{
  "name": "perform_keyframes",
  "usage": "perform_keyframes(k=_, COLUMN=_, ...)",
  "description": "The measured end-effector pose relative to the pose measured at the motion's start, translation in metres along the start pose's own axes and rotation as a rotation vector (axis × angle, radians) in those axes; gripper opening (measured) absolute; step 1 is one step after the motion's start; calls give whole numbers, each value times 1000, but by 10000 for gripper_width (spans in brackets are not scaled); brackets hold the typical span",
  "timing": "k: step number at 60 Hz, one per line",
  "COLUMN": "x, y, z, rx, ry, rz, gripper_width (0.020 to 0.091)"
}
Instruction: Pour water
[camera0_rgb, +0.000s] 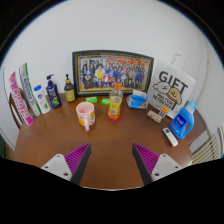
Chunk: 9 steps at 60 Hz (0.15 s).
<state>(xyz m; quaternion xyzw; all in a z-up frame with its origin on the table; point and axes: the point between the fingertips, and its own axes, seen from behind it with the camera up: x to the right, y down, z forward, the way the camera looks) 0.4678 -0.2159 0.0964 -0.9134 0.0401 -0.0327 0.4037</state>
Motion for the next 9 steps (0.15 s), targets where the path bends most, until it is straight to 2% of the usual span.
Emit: perform_keyframes(k=9, x=1, y=-1, z=-3, rx=1, ry=18, rz=0, gripper_width=854)
